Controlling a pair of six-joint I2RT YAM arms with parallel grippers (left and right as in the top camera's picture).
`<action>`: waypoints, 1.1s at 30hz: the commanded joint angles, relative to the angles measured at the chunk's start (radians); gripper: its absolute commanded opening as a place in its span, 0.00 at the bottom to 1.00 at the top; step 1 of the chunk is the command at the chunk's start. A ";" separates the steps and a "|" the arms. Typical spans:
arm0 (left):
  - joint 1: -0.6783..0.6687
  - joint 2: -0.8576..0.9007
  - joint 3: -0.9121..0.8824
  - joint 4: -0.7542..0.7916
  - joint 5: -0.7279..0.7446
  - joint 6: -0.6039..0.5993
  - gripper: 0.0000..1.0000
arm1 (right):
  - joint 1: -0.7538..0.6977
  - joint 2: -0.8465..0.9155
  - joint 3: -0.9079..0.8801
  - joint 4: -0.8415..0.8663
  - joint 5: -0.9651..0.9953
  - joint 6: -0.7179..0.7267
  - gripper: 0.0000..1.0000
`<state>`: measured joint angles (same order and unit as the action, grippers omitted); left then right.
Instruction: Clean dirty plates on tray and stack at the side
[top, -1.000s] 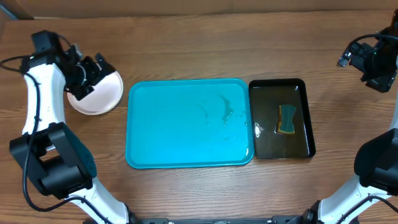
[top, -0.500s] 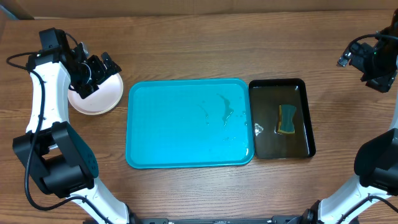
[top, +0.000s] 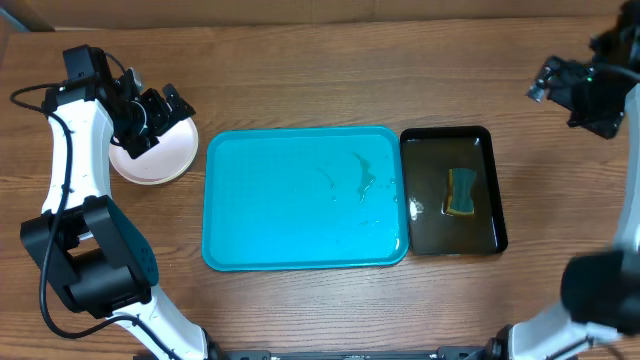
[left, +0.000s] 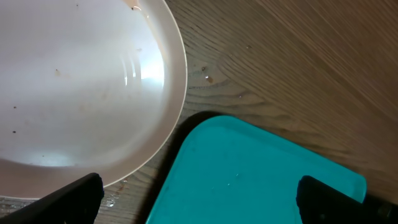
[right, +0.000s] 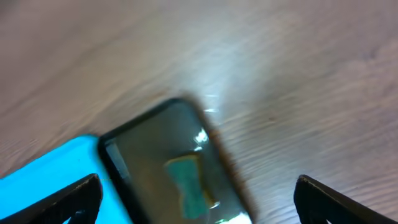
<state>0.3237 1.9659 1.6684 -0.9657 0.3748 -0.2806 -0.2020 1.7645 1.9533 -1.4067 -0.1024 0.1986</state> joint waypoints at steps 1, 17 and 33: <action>-0.004 -0.024 -0.007 -0.002 0.007 0.023 1.00 | 0.117 -0.232 0.014 0.014 -0.003 0.004 1.00; -0.004 -0.024 -0.007 -0.002 0.007 0.023 1.00 | 0.481 -0.953 -0.082 0.019 0.097 -0.035 1.00; -0.004 -0.024 -0.007 -0.002 0.007 0.023 0.99 | 0.345 -1.553 -0.724 0.220 0.241 -0.050 1.00</action>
<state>0.3237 1.9659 1.6676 -0.9657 0.3744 -0.2802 0.1822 0.3023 1.3556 -1.3098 0.1196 0.1577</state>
